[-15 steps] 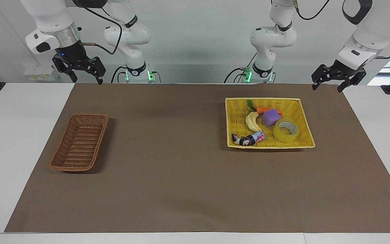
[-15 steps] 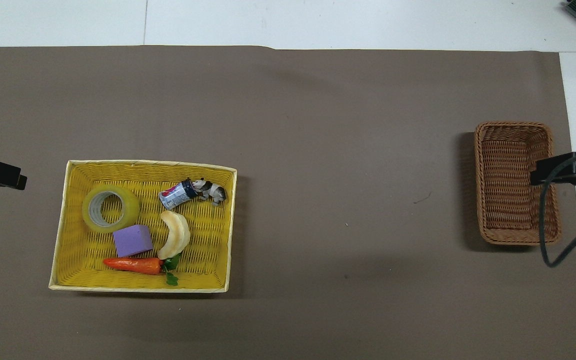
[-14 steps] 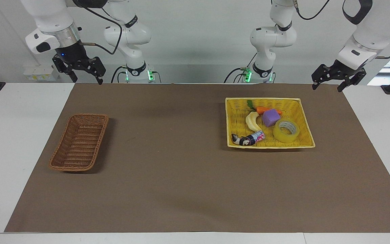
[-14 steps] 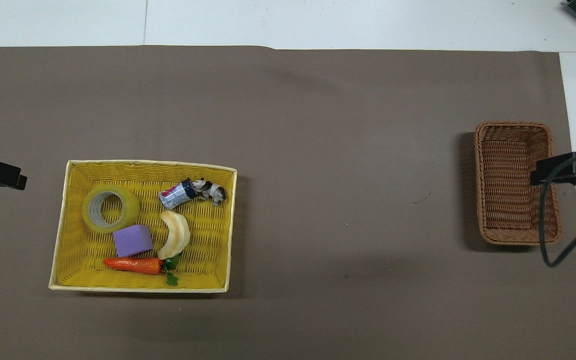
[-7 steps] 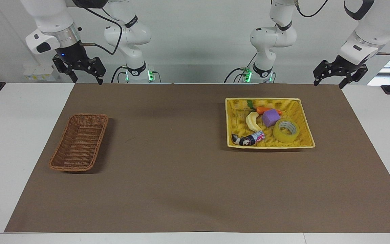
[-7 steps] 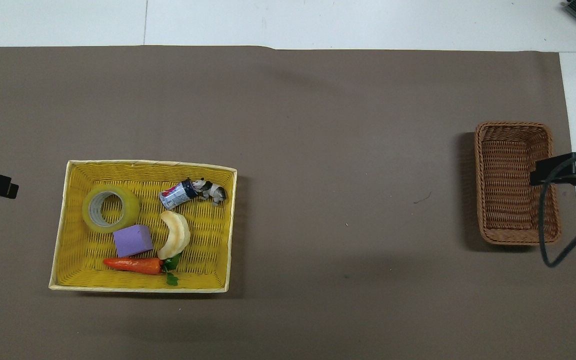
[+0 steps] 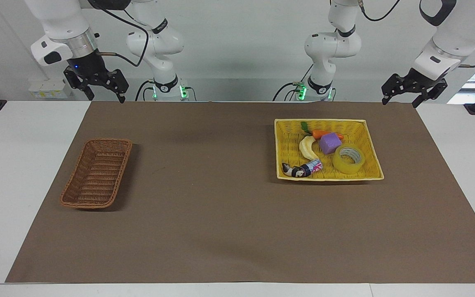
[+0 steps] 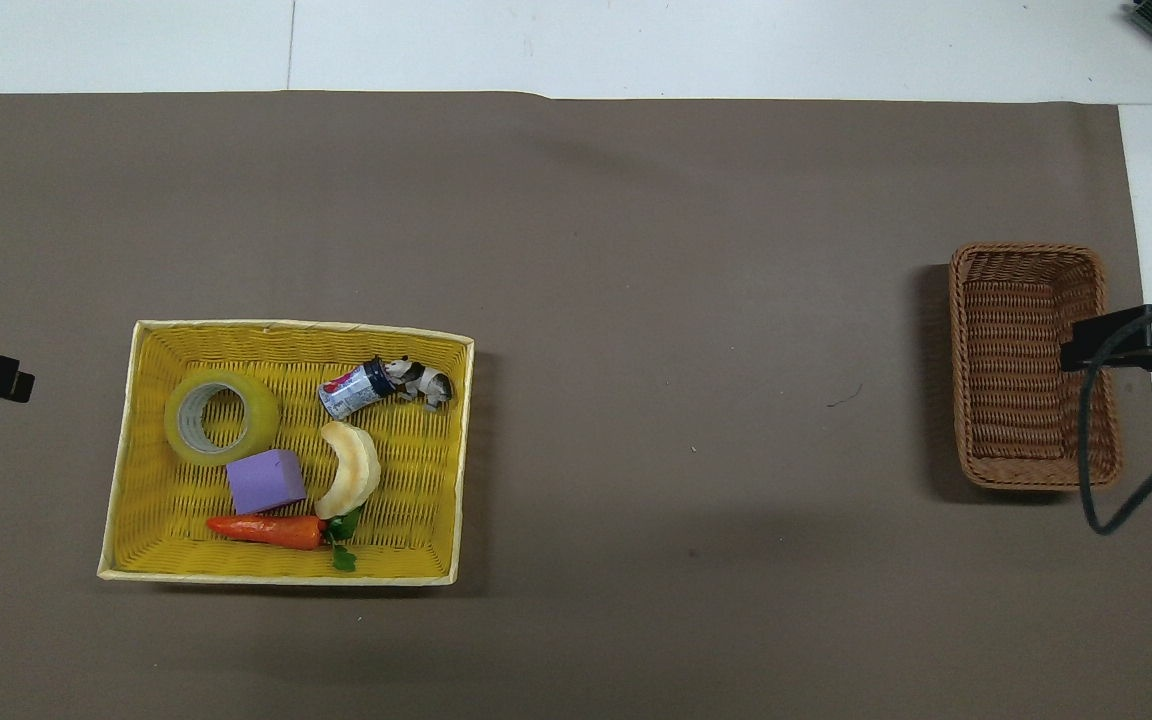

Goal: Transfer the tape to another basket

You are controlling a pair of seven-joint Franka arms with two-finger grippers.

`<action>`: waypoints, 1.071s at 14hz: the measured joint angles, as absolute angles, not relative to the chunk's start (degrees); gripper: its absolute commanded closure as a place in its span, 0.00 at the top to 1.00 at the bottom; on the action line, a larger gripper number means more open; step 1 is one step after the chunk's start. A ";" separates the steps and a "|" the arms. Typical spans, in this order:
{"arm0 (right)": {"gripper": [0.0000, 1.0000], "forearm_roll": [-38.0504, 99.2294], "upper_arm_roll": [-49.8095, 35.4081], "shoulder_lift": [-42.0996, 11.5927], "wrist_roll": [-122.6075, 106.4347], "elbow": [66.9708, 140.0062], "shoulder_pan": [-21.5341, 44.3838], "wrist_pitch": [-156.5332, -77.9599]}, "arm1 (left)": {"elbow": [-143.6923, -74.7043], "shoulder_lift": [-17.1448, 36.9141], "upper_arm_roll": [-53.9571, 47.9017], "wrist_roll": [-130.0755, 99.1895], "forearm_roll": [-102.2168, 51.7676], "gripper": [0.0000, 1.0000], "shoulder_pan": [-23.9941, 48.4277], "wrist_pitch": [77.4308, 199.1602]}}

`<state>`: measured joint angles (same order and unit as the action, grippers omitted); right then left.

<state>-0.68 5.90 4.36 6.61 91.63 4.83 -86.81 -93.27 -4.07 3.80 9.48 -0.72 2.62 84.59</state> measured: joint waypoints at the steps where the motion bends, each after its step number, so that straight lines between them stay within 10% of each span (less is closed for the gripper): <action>1: 1.00 -0.68 5.90 4.36 6.61 91.63 4.83 -86.81 | -93.47 -4.15 3.80 8.71 -0.72 1.00 2.62 84.59; 15: 1.00 -0.68 5.92 4.36 6.61 91.70 4.81 -86.81 | -116.67 -7.66 3.46 -15.31 -0.72 1.00 2.67 102.15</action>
